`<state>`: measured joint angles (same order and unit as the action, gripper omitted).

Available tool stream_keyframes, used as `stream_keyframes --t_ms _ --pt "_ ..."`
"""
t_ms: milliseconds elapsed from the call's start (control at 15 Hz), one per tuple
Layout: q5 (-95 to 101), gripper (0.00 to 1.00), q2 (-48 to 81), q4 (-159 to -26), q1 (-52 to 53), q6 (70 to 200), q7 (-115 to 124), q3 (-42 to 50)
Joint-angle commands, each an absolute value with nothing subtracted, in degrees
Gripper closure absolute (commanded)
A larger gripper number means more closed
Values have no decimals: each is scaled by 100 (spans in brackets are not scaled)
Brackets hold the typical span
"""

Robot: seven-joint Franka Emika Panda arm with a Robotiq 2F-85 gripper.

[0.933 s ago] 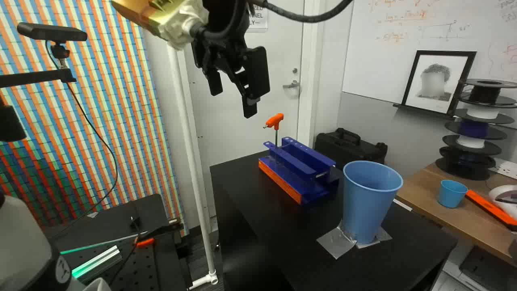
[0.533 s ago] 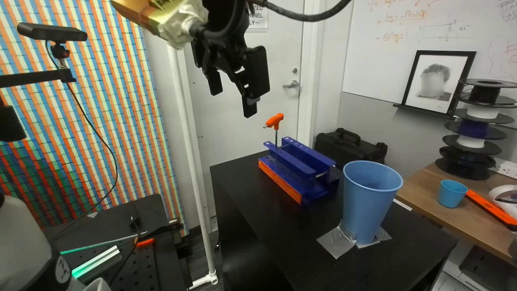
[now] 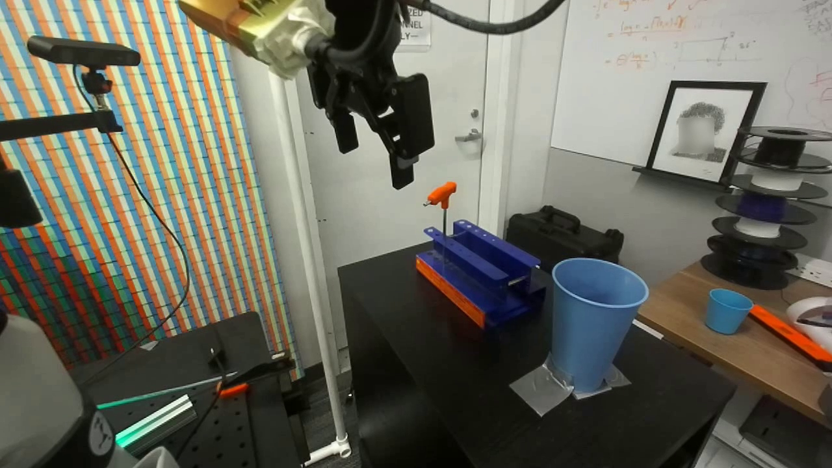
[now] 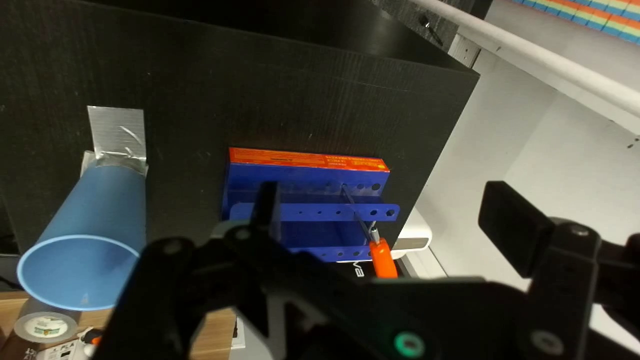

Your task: Pick the tool with the orange handle and put it in the cup

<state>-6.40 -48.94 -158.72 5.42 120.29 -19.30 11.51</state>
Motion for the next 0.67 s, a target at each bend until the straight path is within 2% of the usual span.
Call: stream_keyframes --t_ms 0,133,600 --pt "-685 0 -4884 -15858 491 12008 -1963 1102" --pt "-685 0 -4884 -15858 491 12008 -1963 1102" --pt "-518 0 -5006 -14849 495 10579 -1433 466"
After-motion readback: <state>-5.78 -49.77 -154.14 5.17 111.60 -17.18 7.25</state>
